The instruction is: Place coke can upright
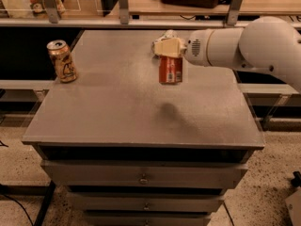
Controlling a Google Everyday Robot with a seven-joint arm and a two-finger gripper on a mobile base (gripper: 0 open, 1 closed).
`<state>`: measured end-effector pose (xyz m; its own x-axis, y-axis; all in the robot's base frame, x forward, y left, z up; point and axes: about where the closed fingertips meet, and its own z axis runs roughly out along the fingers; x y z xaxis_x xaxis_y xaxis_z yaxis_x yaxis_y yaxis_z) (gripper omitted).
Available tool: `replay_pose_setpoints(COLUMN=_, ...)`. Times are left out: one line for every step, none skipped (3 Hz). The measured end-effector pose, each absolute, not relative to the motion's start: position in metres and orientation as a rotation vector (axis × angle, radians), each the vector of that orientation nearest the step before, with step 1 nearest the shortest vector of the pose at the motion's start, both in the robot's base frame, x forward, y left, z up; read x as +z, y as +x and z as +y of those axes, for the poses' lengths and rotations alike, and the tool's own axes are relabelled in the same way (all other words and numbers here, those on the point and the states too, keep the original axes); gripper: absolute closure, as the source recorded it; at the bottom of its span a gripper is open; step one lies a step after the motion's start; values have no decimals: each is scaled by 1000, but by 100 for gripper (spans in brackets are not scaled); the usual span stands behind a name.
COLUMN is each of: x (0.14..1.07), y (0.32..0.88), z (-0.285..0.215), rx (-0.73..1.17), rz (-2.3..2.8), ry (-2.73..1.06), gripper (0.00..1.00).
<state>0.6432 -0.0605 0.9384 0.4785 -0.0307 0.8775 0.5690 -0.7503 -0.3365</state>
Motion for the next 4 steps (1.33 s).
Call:
replay_pose_setpoints(x=939, y=642, z=-60, rx=-1272, rz=-449, ry=-2119, gripper=100)
replay_pose_setpoints(x=940, y=644, z=-64, rx=-1315, rz=-492, ry=-2071, gripper=100)
replay_pose_setpoints(x=945, y=644, z=-86, rx=-1383, rz=-533, ry=-1927, gripper=100)
replay_pose_setpoints(x=953, y=640, z=-64, rx=-1423, rz=-625, ry=-1841, gripper=100)
